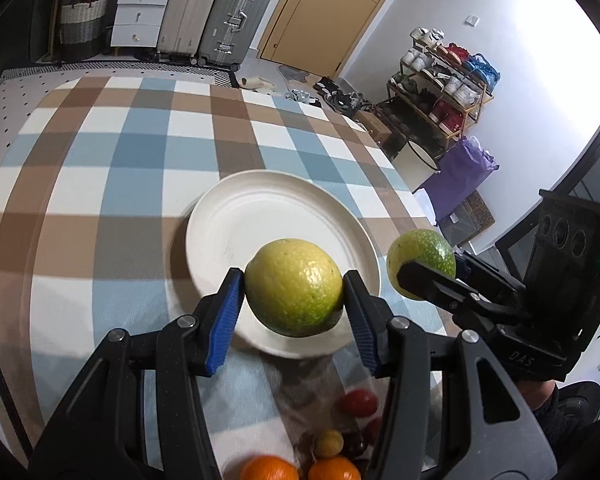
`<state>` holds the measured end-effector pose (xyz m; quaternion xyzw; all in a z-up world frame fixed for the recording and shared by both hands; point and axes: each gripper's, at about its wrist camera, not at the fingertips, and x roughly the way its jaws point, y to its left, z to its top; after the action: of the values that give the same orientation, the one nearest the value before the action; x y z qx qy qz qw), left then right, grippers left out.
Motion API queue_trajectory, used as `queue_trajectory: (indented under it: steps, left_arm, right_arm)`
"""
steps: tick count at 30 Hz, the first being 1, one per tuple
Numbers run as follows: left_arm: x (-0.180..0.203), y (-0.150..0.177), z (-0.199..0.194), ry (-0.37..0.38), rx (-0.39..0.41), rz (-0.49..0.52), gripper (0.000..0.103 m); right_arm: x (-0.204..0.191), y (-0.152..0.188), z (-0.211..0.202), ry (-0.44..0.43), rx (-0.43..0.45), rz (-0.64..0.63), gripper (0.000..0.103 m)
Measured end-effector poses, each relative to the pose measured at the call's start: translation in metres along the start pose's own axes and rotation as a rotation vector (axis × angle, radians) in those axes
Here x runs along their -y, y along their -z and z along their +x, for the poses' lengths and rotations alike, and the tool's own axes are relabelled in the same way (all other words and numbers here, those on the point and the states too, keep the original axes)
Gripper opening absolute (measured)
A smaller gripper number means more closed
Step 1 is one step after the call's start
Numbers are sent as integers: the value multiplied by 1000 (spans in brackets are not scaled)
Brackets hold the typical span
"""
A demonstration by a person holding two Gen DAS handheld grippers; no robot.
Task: Organize fruits
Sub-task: 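Carry both citrus fruits onto the plate and open both tools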
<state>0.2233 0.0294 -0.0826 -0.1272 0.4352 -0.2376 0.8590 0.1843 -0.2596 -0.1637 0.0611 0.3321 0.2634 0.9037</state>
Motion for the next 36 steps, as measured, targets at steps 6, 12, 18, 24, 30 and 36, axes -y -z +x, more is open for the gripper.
queue_trajectory:
  steps: [6, 12, 18, 24, 30, 36]
  left_arm:
    - [1, -23, 21, -31, -14, -18, 48]
    - [2, -37, 49, -27, -50, -36, 48]
    - [1, -40, 78, -18, -114, -21, 48]
    - [-6, -40, 101, -24, -160, -19, 48]
    - [-11, -41, 110, -8, -179, -28, 49]
    - [-10, -43, 94, -24, -151, -17, 71]
  right_arm:
    - [14, -21, 11, -7, 9, 14, 50]
    - [30, -29, 26, -30, 0, 52, 50]
    - [41, -30, 46, -27, -48, 66, 50]
    - [48, -26, 64, -27, -89, 82, 51]
    - [57, -21, 73, -8, -112, 121, 51]
    - [53, -25, 58, 8, -67, 125, 64]
